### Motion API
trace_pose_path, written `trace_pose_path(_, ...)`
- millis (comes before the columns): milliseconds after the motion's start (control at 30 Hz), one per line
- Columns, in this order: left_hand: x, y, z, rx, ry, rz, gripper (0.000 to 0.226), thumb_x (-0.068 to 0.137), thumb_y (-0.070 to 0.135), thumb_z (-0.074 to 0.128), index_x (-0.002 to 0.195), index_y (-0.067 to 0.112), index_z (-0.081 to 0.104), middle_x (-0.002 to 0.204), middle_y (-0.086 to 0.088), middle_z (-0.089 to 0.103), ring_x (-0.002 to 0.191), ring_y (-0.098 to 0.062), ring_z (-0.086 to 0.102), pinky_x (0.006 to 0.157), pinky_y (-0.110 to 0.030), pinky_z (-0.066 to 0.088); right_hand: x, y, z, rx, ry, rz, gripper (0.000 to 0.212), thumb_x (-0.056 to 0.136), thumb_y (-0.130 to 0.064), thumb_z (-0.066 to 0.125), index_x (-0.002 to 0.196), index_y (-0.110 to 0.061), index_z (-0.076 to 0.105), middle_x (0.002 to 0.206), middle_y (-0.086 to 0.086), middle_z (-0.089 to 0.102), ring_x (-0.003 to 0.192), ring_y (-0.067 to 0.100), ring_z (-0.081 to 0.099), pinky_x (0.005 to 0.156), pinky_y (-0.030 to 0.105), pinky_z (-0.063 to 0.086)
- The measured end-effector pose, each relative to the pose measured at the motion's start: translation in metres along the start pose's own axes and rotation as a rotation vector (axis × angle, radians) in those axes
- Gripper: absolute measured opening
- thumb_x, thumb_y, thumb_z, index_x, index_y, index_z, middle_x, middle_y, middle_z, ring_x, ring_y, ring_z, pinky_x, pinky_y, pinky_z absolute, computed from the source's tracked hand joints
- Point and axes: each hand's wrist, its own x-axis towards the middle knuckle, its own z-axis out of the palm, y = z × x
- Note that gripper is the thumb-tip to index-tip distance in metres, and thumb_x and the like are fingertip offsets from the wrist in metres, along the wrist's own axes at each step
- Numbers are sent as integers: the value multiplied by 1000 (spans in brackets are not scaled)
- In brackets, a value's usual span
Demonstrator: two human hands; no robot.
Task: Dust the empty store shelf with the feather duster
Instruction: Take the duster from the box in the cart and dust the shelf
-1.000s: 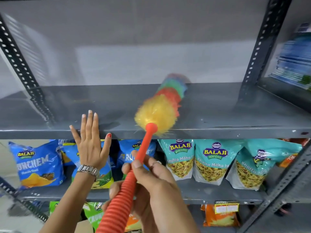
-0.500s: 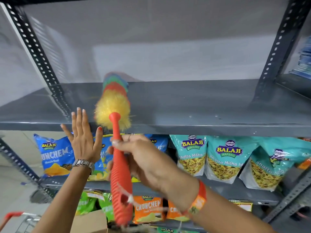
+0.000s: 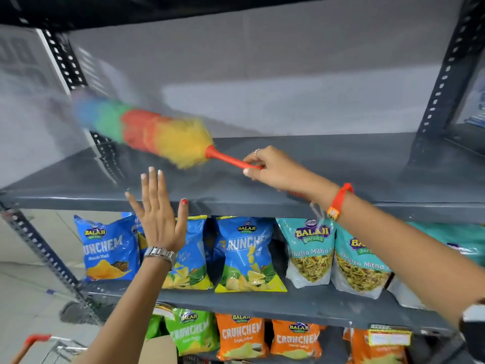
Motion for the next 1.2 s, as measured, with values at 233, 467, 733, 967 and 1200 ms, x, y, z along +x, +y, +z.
trace_pose_path(233, -2, 20, 13, -14, -24, -6, 65, 91, 41, 28, 145, 6, 23, 153, -11, 21, 142, -24, 10, 113, -47, -9, 9, 28, -5, -136, -50, -25, 23, 82, -38, 66, 91, -20, 76, 61, -6, 64, 64, 12, 57, 64, 28, 44)
trace_pose_path(467, -4, 16, 26, -13, -37, -20, 58, 91, 39, 29, 140, 9, 39, 145, -5, 40, 138, -22, 25, 114, -49, -2, 43, 57, -4, -200, -96, 81, 22, 85, -36, 62, 91, -20, 76, 62, -12, 59, 73, 16, 56, 59, 25, 36)
trace_pose_path(733, -5, 17, 29, -40, 8, -21, 60, 95, 44, 23, 135, 5, 44, 141, -9, 45, 133, -23, 34, 115, -50, 8, 95, 70, 4, -288, 47, 251, 24, 83, -32, 60, 90, -13, 72, 86, 9, 65, 92, 31, 62, 69, 29, 42)
trace_pose_path(967, -4, 15, 28, -51, 4, 3, 56, 94, 41, 28, 136, 7, 43, 142, -5, 42, 133, -22, 35, 114, -49, 9, 119, 46, 24, -385, 267, 157, 32, 90, -31, 52, 113, -11, 63, 114, 15, 67, 108, 36, 60, 86, 36, 45)
trace_pose_path(1200, 6, -4, 17, -9, 76, -64, 59, 90, 38, 31, 139, 5, 38, 146, -7, 35, 139, -21, 24, 115, -49, 4, 126, 38, 14, -70, 27, 81, 38, 70, -50, 70, 74, -13, 75, 71, 4, 71, 66, 22, 63, 61, 27, 44)
